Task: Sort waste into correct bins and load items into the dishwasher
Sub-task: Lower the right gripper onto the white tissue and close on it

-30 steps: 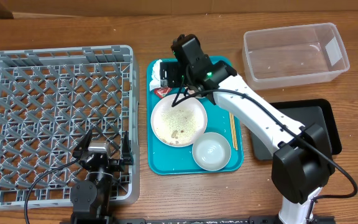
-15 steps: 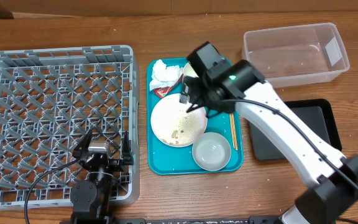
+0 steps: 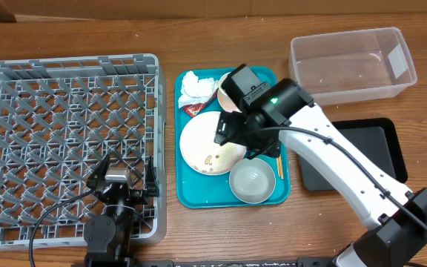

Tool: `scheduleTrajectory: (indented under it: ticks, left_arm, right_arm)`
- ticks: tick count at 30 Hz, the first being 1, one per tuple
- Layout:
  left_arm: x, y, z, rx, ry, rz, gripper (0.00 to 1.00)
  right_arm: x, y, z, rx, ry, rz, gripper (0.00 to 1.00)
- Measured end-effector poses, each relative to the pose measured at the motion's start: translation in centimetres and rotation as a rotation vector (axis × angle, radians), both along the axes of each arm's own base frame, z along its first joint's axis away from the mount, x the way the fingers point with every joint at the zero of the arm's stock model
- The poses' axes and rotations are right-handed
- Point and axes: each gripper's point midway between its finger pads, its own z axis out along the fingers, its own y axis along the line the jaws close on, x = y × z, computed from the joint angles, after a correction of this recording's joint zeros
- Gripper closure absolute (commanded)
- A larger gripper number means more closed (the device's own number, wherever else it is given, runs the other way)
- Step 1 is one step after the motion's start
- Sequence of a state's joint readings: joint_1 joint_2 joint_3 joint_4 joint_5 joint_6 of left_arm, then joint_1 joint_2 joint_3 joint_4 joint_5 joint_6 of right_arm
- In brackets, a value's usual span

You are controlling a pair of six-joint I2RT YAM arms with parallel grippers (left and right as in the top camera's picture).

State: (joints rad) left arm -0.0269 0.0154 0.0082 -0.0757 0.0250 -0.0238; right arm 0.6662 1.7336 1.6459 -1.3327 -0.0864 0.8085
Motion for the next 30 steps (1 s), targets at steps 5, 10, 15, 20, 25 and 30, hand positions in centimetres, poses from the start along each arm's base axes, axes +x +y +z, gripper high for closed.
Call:
scheduleTrajectory:
  ticks: [5, 10, 15, 20, 25, 30]
  left_arm:
    - [0.0, 0.0, 0.0, 0.0, 0.0, 0.0, 0.0]
    - [0.0, 0.0, 0.0, 0.0, 0.0, 0.0, 0.0]
    - [0.0, 0.0, 0.0, 0.0, 0.0, 0.0, 0.0]
    - [0.0, 0.0, 0.0, 0.0, 0.0, 0.0, 0.0]
    - [0.0, 0.0, 0.0, 0.0, 0.0, 0.0, 0.0]
    - [0.0, 0.0, 0.0, 0.0, 0.0, 0.0, 0.0]
  right_arm:
    - [3.1, 3.7, 1.4, 0.154, -0.135, 0.018, 0.56]
    - [7.8, 7.7, 5.3, 0.352, -0.363, 0.023, 0.21]
    - [11.1, 9.5, 7.3, 0.43, -0.511, 0.002, 0.31]
    - [13.6, 10.6, 2.8, 0.401, -0.473, -0.091, 0.3]
    - [15.3, 11.5, -4.4, 0.35, -0.384, -0.169, 0.33]
    - [15.3, 11.5, -8.2, 0.321, -0.31, -0.235, 0.35]
